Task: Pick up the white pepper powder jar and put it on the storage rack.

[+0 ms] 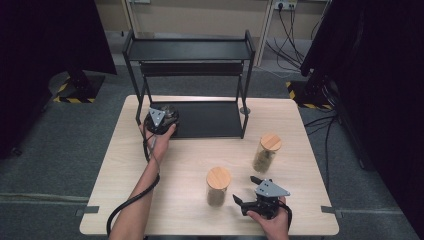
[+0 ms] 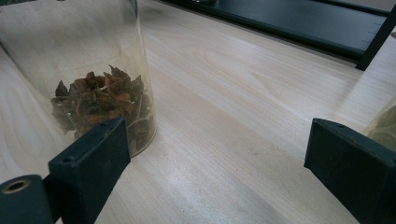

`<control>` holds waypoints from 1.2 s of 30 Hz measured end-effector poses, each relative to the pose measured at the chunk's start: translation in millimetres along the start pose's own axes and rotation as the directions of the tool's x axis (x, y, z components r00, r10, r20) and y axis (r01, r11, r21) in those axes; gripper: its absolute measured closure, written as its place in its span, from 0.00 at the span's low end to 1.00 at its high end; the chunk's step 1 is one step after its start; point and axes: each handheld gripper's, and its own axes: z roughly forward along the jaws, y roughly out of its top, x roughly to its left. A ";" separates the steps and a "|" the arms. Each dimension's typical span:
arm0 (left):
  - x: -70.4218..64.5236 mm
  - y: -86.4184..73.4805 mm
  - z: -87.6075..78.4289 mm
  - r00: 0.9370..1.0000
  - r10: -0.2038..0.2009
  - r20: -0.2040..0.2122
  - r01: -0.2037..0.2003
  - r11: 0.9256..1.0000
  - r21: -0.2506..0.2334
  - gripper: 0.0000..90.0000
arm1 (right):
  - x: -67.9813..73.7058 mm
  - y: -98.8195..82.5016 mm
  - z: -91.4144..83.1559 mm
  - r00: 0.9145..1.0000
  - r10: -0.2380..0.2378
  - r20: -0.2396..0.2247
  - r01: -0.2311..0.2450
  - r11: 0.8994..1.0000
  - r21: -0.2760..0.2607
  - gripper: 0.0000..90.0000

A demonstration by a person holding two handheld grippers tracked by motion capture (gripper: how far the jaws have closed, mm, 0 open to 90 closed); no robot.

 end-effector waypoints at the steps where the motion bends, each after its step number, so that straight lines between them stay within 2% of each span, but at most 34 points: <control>1: -0.5 0.4 -0.8 1.000 0.000 0.002 0.000 1.000 0.001 0.24 | 0.0 0.0 0.1 1.000 0.000 -0.001 0.000 1.000 0.001 0.08; 4: -1.2 1.8 -3.2 1.000 -0.009 -0.001 0.009 1.000 -0.001 0.22 | 0.1 0.0 0.0 1.000 -0.001 0.000 0.001 1.000 0.000 0.08; 13: -2.6 -0.3 -9.6 1.000 -0.004 -0.012 0.004 1.000 0.012 0.19 | 0.5 0.1 0.1 1.000 -0.004 -0.001 0.004 1.000 0.003 0.08; 22: -3.5 -0.9 -18.5 1.000 -0.002 -0.026 0.001 1.000 -0.005 0.18 | 0.7 0.0 0.1 1.000 -0.005 0.001 0.005 1.000 0.002 0.08; 36: -5.0 -2.1 -33.4 1.000 0.002 -0.023 -0.002 1.000 -0.016 0.17 | 0.8 0.1 0.2 1.000 -0.005 0.002 0.005 1.000 0.004 0.08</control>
